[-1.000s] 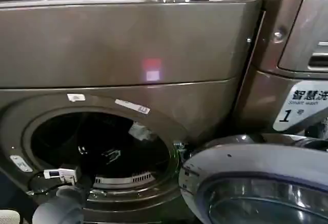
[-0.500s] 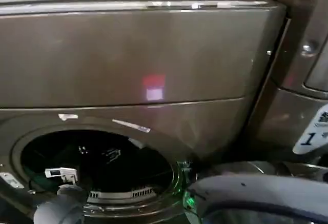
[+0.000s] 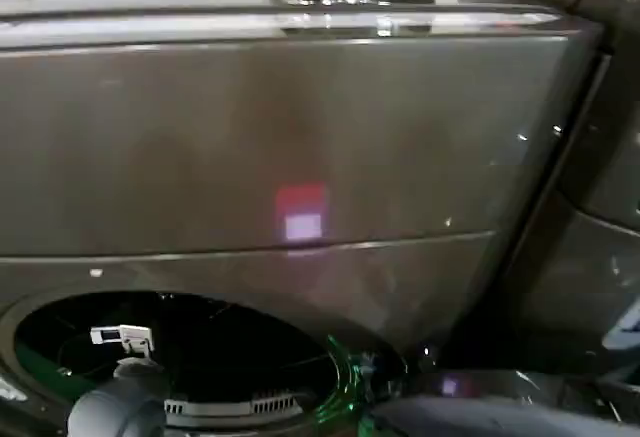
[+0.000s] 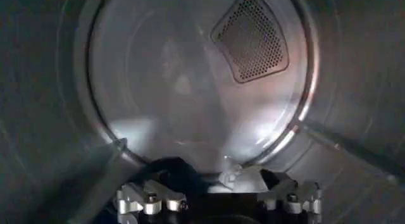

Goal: Grasp the clothes from the dryer.

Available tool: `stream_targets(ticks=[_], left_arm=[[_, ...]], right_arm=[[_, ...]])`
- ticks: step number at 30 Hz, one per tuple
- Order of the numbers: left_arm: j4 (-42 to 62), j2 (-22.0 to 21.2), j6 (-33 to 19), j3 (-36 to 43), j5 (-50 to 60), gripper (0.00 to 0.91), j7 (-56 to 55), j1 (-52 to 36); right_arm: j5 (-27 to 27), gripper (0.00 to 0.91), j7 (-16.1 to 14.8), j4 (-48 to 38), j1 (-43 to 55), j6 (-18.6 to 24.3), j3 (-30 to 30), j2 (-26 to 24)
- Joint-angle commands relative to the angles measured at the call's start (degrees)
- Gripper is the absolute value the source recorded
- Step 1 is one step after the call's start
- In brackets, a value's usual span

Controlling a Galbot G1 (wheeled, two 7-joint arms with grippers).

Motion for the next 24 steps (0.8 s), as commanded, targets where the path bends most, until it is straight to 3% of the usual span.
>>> stream_targets(ticks=[1,13,24], left_arm=[[0.15,0.07,-0.01,0.05,0.02,0.907,0.03,-0.09],[2.54,-0.13,-0.46,1.22,0.46,0.907,0.0,-2.71],[13.29,-2.39,-2.36,5.44,0.78,0.907,-0.03,-13.47]], right_arm=[[-0.02,0.907,-0.09,0.12,-0.13,0.45,-0.06,0.08],[0.06,0.907,0.13,0.46,-0.45,0.81,0.28,0.28],[0.17,0.907,-0.16,0.63,-0.59,1.09,0.36,0.4]])
